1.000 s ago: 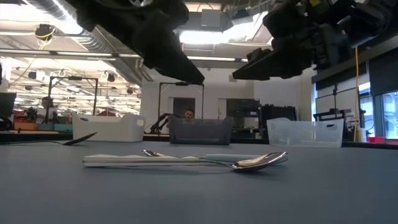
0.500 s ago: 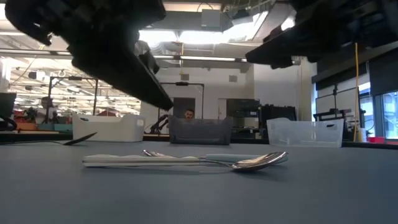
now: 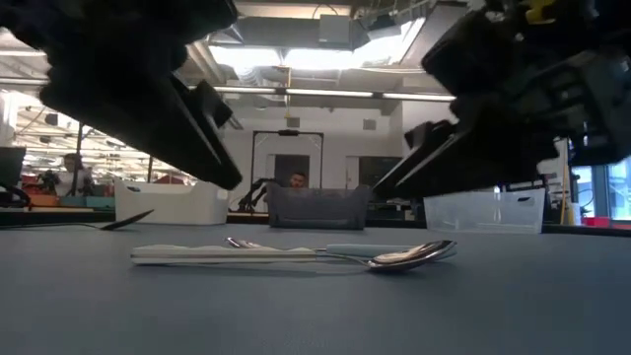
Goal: Sort silverware by color (type)
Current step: Put the bottom middle sky blue spoon into the black bin
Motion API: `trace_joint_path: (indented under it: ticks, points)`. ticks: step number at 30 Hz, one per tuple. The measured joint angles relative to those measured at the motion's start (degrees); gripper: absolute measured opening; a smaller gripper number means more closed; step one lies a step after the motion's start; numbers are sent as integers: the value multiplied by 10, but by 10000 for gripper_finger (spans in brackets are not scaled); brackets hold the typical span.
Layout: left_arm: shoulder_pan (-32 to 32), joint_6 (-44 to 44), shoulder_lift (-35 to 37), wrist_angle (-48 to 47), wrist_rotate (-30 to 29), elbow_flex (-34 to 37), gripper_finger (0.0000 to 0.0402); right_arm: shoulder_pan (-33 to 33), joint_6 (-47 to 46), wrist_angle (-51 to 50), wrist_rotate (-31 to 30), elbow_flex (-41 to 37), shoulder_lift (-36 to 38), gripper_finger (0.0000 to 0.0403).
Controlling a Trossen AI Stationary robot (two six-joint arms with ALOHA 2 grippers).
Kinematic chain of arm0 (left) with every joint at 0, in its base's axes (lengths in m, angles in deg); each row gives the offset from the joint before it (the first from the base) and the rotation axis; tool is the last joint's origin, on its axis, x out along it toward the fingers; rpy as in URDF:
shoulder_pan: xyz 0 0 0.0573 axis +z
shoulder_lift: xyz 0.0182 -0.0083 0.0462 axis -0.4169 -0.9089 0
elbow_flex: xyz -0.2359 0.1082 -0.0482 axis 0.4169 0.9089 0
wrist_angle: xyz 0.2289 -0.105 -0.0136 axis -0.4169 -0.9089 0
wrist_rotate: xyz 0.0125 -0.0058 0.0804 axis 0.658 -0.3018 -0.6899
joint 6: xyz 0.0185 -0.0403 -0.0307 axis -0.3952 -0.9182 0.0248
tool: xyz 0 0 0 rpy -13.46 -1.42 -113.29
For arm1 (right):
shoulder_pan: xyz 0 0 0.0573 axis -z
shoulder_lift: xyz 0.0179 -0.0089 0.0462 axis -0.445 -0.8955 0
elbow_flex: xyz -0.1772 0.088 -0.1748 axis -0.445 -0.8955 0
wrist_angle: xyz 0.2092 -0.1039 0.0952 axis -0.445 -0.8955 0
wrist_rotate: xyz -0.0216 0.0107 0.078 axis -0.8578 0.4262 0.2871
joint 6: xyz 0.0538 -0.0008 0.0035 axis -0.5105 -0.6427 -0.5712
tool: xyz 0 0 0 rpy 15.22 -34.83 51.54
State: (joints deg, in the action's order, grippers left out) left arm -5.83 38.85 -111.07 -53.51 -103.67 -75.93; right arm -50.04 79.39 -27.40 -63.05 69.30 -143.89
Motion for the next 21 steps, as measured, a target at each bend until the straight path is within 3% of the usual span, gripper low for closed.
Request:
trace_joint_path:
  ticks: [6,11,14,17,21]
  points:
    - [-12,-1,0,0,-3,0,126,0,2,-7,-15,59,-68,175]
    - [-14,-4,0,0,-5,0,126,17,-16,-70,-49,91,-93,174]
    - [-15,-5,0,-1,-8,0,126,31,-35,-83,-17,101,-102,164]
    - [-15,-5,0,-1,-8,0,126,43,-53,-90,11,102,-108,129]
    - [-14,-5,0,-1,-15,0,126,52,-44,-97,16,103,-108,50]
